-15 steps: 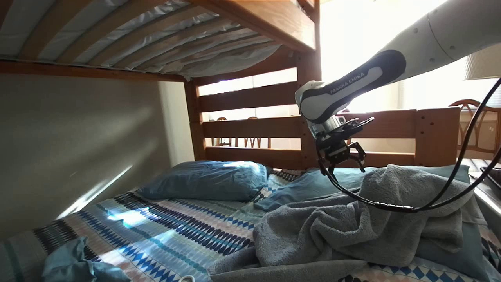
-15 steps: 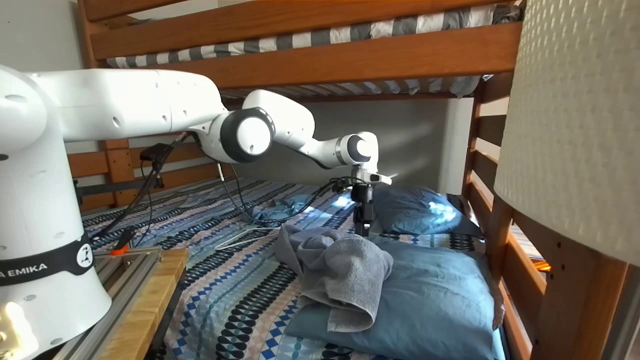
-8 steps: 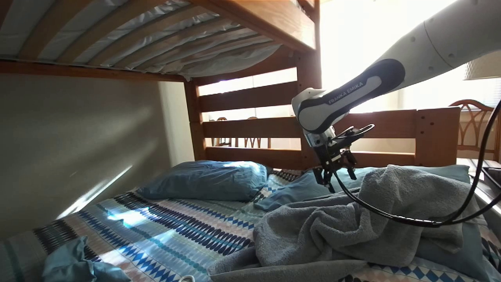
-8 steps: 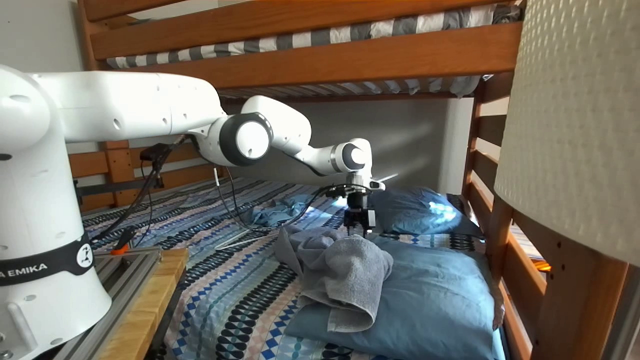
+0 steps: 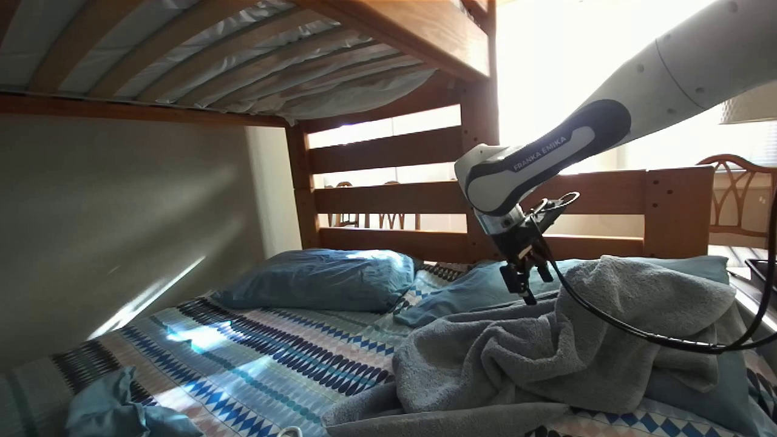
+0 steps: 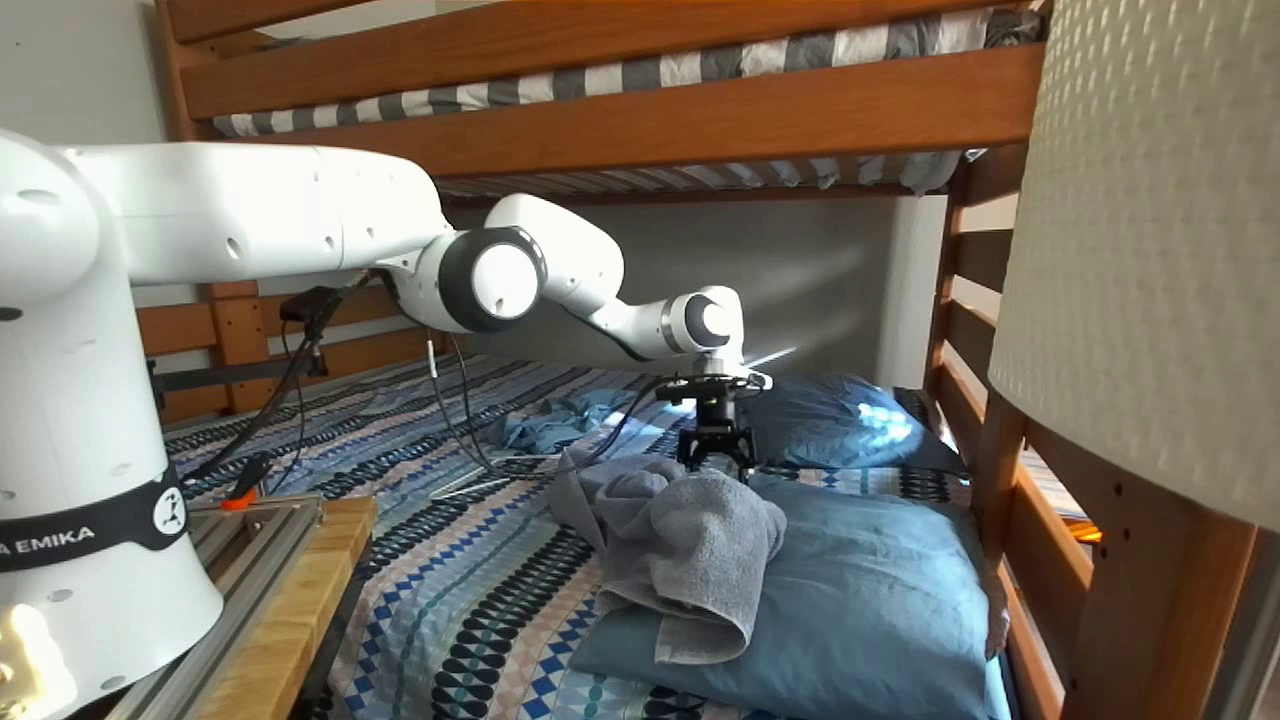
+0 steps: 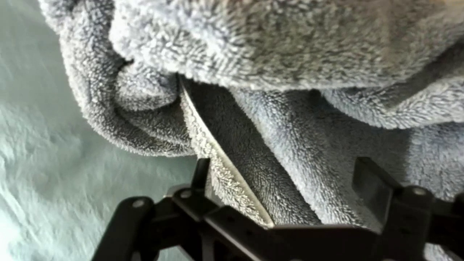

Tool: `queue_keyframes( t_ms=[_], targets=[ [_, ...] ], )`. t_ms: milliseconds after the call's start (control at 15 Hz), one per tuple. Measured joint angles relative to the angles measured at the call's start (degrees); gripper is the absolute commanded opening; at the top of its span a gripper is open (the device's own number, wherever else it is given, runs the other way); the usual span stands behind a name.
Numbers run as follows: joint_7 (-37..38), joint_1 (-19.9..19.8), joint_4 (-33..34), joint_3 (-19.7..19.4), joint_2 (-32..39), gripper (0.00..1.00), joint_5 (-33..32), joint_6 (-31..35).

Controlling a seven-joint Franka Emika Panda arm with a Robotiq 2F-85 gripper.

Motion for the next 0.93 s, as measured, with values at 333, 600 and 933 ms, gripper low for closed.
queue_keyframes(
  t_ms=[333,600,933],
  targets=[
    [-4.7,0.3,-0.1,0.0,0.0,1.0,-1.1,0.0],
    [-11.8,1.8,-1.1,-0.4,0.0,1.0,-5.4,0.0],
    [-14.7,0.3,-1.2,-1.4,-0.1,1.0,-7.3,0.1]
  ],
)
